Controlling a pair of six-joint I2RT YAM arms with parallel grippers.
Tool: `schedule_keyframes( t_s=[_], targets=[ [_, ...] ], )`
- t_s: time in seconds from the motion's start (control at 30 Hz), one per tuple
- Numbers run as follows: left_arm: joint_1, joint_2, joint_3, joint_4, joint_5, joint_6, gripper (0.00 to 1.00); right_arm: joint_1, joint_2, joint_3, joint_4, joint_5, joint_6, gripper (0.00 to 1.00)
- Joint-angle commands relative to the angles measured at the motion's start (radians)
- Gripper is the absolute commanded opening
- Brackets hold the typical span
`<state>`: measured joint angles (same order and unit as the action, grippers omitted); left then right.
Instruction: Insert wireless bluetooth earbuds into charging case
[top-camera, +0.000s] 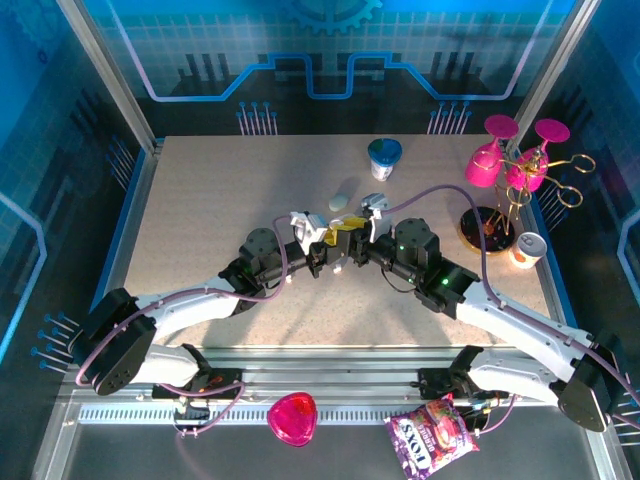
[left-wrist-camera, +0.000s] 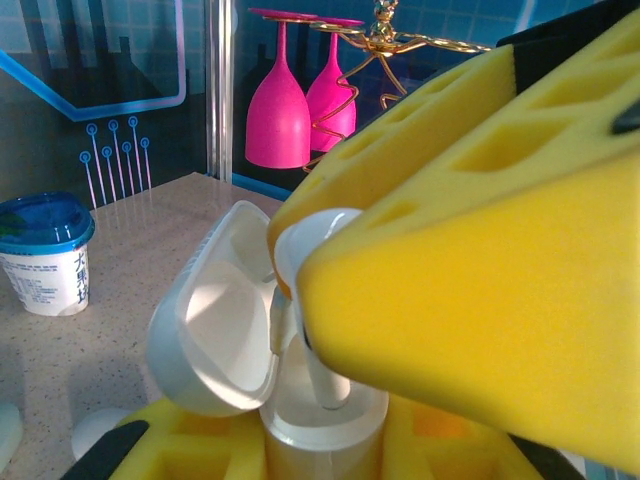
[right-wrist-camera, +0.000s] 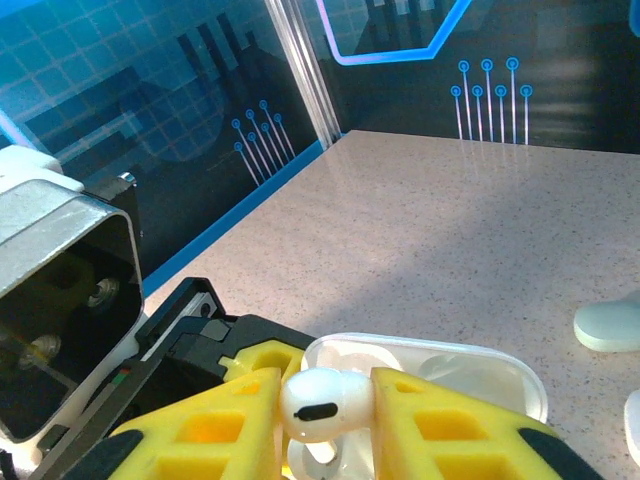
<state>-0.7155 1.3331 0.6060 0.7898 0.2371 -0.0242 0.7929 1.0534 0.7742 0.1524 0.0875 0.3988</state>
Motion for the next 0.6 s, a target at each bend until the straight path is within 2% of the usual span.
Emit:
schedule_keyframes(
  t_s=[0.0, 0.07, 0.27, 0.57],
  targets=[
    [-0.009, -0.032, 0.038, 0.114, 0.027, 0.019, 0.15, 0.035, 0.019, 0.001, -0.098, 0.05, -0.023, 0.26],
    [-0.009, -0.032, 0.038, 0.112, 0.028, 0.024, 0.15, 0.038, 0.011, 0.003, -0.104, 0.076, -0.02, 0.26],
    [-0.009, -0.027, 0.025, 0.114, 0.022, 0.027, 0.15, 0.008, -0.042, 0.012, -0.113, 0.038, 0.008, 0.25],
    [-0.009, -0.024, 0.031, 0.134, 0.048, 0.015, 0.15, 0.003, -0.014, 0.045, -0.164, -0.003, 0.018, 0.31]
  ],
)
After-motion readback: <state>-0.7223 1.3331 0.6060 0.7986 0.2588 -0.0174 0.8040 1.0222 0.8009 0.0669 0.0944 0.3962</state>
